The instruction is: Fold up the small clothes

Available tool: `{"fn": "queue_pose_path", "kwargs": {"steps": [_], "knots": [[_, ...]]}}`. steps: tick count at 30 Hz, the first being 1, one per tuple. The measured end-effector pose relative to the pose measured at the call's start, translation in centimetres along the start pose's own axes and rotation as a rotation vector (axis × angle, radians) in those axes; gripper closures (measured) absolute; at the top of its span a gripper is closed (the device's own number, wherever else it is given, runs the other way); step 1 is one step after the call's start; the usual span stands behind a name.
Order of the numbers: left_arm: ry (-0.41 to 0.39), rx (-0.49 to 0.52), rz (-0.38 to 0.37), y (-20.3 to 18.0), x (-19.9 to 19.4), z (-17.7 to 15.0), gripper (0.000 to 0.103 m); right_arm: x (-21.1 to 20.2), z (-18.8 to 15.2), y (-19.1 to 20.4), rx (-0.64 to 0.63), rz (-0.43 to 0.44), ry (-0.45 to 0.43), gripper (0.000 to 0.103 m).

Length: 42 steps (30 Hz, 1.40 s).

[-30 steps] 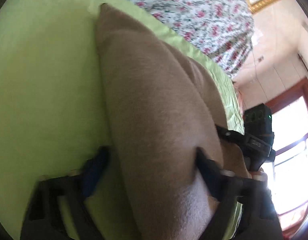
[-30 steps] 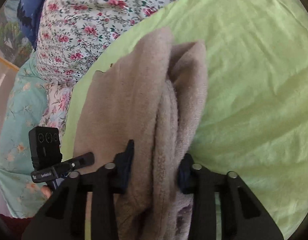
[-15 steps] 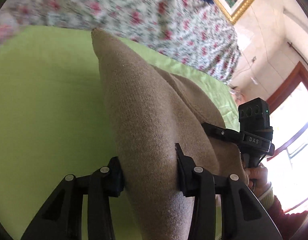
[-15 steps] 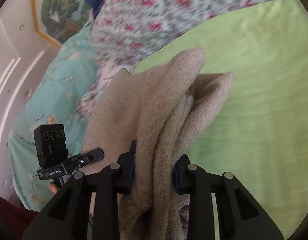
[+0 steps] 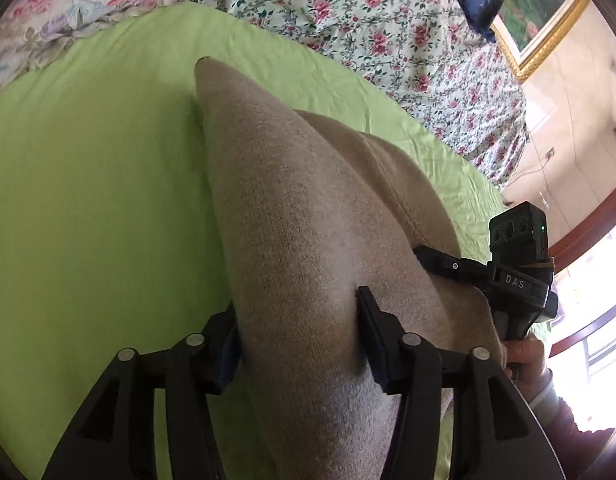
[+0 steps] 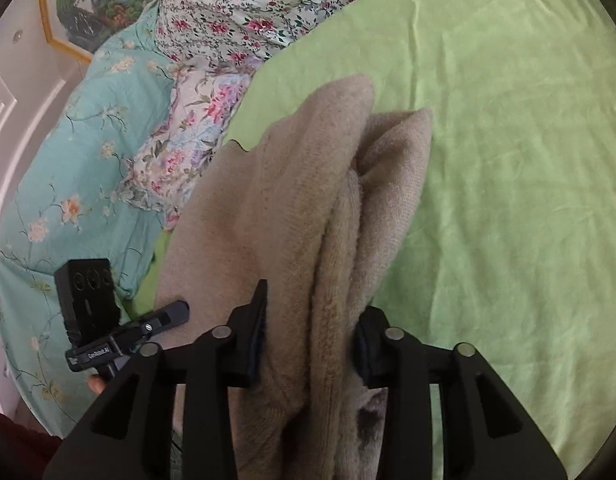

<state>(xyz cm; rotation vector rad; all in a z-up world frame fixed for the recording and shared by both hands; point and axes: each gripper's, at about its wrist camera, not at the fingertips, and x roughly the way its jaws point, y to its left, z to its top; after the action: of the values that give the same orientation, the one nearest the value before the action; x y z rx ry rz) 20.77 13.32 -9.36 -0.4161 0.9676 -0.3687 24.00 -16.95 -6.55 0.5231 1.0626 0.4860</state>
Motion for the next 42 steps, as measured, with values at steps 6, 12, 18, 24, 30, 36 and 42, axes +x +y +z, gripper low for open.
{"fn": "queue_pose_path", "kwargs": {"steps": [6,12,18,24,30,36,42], "knots": [[-0.060,0.063,0.087,-0.6,-1.8,1.3,0.033,-3.5,2.8,1.1,-0.045,-0.135,-0.108,0.052],[-0.116,0.053,0.148,0.0,-2.5,2.9,0.045,0.3,7.5,1.2,-0.004,-0.148,-0.058,0.077],[-0.088,0.098,0.182,-1.1,-1.3,3.0,0.064,-3.4,6.8,5.1,-0.105,-0.096,-0.242,0.094],[-0.072,0.141,0.202,-1.9,-0.4,2.4,0.064,-2.1,5.1,1.0,-0.013,-0.214,-0.179,0.094],[-0.052,0.179,0.254,-2.6,0.6,1.8,0.063,-0.4,4.3,-1.1,0.022,-0.233,-0.150,0.094],[-0.054,0.181,0.280,-3.0,0.8,1.3,0.062,-1.5,4.4,-0.4,0.041,-0.246,-0.144,0.089],[-0.077,0.129,0.229,-2.5,-3.0,0.3,0.061,-6.3,0.7,2.6,0.016,-0.212,-0.219,0.076]]}}
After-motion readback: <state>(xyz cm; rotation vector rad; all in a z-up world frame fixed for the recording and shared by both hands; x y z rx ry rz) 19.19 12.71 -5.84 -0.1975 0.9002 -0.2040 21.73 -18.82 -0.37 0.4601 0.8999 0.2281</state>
